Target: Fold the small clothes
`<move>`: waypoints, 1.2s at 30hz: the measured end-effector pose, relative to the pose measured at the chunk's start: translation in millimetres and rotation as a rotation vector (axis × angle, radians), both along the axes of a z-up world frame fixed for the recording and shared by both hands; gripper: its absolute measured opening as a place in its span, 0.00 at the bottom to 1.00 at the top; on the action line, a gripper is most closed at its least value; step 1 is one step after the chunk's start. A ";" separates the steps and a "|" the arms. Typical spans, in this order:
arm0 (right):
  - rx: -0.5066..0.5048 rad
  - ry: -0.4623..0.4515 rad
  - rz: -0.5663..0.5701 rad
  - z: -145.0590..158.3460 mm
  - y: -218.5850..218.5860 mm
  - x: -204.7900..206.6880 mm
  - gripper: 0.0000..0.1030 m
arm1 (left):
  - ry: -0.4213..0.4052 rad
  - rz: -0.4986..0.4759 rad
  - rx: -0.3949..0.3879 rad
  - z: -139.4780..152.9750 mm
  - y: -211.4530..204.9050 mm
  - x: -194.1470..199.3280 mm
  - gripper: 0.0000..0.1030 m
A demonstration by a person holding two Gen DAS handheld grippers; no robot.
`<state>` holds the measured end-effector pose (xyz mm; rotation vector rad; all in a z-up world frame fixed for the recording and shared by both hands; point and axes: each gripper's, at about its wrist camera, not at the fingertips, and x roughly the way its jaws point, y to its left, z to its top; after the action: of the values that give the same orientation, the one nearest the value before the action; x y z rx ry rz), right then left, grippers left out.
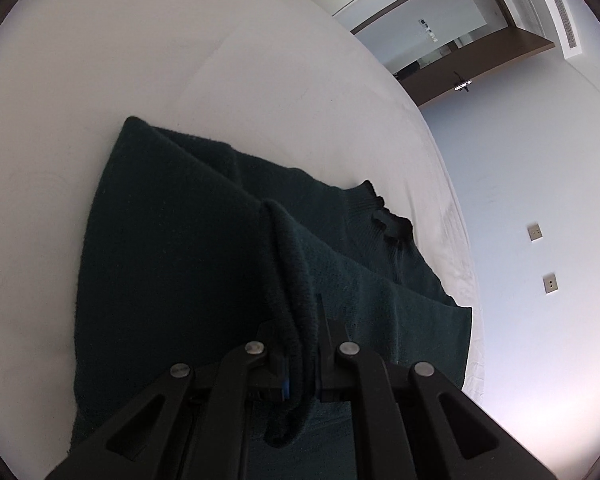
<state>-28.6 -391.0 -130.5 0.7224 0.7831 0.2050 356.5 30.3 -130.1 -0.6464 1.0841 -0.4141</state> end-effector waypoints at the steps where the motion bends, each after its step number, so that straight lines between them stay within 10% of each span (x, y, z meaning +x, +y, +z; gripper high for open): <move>1: 0.002 0.007 -0.006 1.9 -1.8 0.1 0.59 | 0.002 0.000 -0.003 -1.9 1.2 -0.3 0.07; 19: 0.287 0.046 -0.320 17.5 -77.8 77.7 0.62 | 0.002 -0.070 -0.056 0.1 -18.0 -6.5 0.07; 36: 0.484 -0.087 -0.472 10.4 -82.3 -14.7 0.63 | 0.018 -0.086 -0.050 -10.8 -19.5 -6.9 0.10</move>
<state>-43.3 -473.3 -120.2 1.3243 0.4607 -0.0066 349.6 10.7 -140.9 -0.6505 1.1240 -0.5123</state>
